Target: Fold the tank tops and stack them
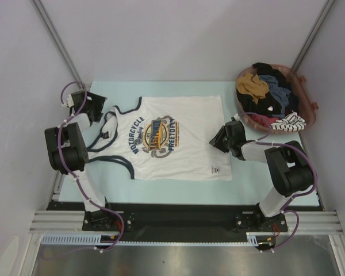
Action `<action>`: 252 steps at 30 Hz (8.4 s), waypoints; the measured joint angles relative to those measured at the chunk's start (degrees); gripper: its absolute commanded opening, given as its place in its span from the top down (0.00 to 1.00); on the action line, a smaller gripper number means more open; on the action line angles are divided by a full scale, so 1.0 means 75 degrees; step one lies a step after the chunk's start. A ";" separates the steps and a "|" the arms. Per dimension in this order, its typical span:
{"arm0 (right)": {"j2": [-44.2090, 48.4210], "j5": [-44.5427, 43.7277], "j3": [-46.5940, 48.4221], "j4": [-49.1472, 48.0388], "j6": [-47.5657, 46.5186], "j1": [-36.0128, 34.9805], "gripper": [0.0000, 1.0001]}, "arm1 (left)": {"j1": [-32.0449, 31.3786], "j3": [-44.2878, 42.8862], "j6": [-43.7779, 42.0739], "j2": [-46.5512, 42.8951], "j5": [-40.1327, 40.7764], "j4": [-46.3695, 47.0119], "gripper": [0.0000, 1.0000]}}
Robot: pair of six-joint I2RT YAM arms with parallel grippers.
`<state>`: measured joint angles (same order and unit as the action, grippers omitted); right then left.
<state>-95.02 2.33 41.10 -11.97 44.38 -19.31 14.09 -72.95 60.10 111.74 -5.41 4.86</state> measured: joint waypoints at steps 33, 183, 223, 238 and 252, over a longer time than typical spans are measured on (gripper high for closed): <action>0.0015 0.0224 -0.0152 -0.0254 0.0012 0.0117 0.63 | -0.0067 -0.1282 -0.0035 0.1632 -0.0082 0.0192 0.70; 0.5147 -0.1131 -0.0968 0.5729 0.0845 -0.0254 1.00 | -0.4092 0.6930 -0.0475 -0.9541 0.1609 -0.4319 0.99; 0.0198 -0.0493 0.2935 0.4147 -0.0326 0.1192 1.00 | -0.3194 0.3558 -0.1172 -0.4211 0.1888 -0.2410 1.00; -0.0912 -0.0950 0.4130 0.4427 -0.0350 0.1192 1.00 | -0.3107 0.2655 -0.1227 -0.2917 0.1751 -0.2206 1.00; -0.1775 -0.0938 0.4590 0.4427 -0.0382 0.1221 0.45 | -0.3022 0.2165 -0.1562 -0.2247 0.1673 -0.2139 0.30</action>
<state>-108.33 -4.71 75.53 21.23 41.52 -10.15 -8.58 -56.71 48.38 94.89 7.14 -11.18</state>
